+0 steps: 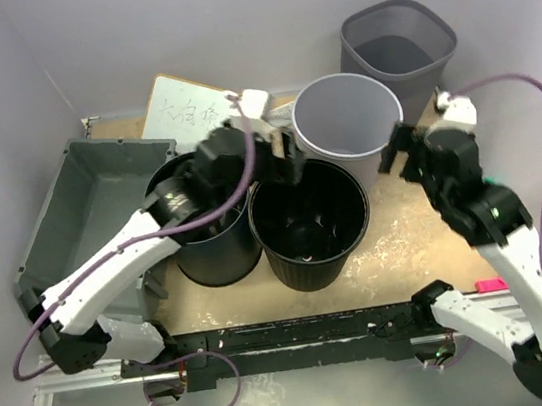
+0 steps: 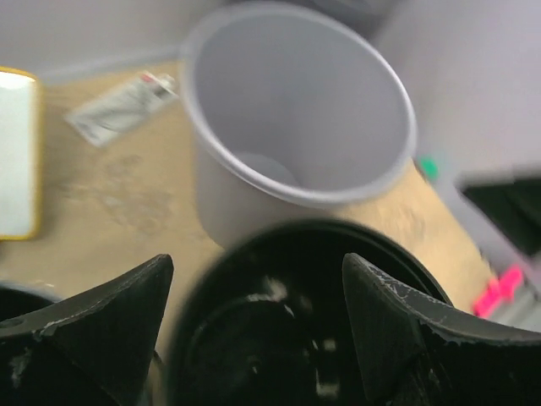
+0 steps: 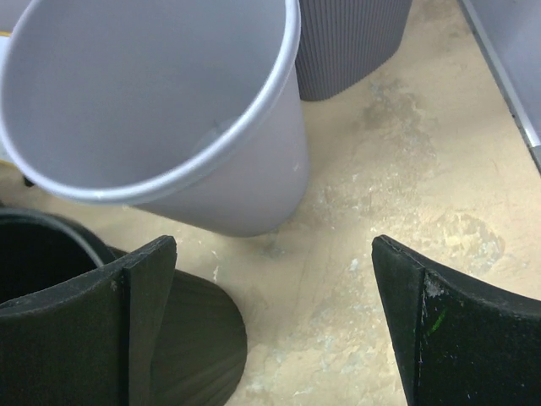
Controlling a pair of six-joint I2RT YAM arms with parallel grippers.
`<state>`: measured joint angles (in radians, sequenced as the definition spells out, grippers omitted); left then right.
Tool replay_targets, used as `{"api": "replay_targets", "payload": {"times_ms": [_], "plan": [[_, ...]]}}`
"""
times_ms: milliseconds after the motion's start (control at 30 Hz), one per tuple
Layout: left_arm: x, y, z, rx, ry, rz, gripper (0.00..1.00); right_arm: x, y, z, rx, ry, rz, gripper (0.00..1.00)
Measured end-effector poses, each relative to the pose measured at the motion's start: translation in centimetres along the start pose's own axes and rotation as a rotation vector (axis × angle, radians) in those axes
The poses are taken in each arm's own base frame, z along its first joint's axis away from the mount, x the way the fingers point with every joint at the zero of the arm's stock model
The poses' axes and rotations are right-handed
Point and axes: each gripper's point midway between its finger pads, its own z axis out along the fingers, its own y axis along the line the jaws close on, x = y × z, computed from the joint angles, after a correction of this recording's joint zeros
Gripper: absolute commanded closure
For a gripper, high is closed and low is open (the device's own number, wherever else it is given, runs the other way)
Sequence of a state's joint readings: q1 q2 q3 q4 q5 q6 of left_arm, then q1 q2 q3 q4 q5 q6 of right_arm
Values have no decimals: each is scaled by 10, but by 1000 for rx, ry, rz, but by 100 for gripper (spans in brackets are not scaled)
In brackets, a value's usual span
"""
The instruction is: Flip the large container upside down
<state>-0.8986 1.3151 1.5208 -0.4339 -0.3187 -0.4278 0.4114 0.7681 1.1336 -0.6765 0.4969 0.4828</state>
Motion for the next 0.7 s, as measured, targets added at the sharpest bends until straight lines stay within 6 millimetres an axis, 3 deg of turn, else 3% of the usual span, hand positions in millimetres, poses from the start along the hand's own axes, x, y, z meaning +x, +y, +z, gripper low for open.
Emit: {"api": "replay_targets", "payload": {"times_ms": [67,133,200,300,400,533,600,700], "plan": [[25,-32,5,61,84,67,21,-23,15,15,26,7,-12,0],[38,-38,1,77,129,100,21,-52,28,31,44,-3,-1,0],[31,-33,-12,72,120,98,21,-81,36,56,65,-12,35,0],[2,-20,-45,70,34,57,21,-102,20,96,125,12,117,0],[-36,-7,-92,80,-94,-10,21,-108,1,133,196,63,188,0],[-62,11,-133,72,-204,-90,21,-104,3,166,213,139,209,0],[-61,17,-138,59,-216,-107,21,-93,4,171,210,176,205,0],[-47,22,-131,28,-187,-97,21,-68,5,166,167,235,212,0]]}}
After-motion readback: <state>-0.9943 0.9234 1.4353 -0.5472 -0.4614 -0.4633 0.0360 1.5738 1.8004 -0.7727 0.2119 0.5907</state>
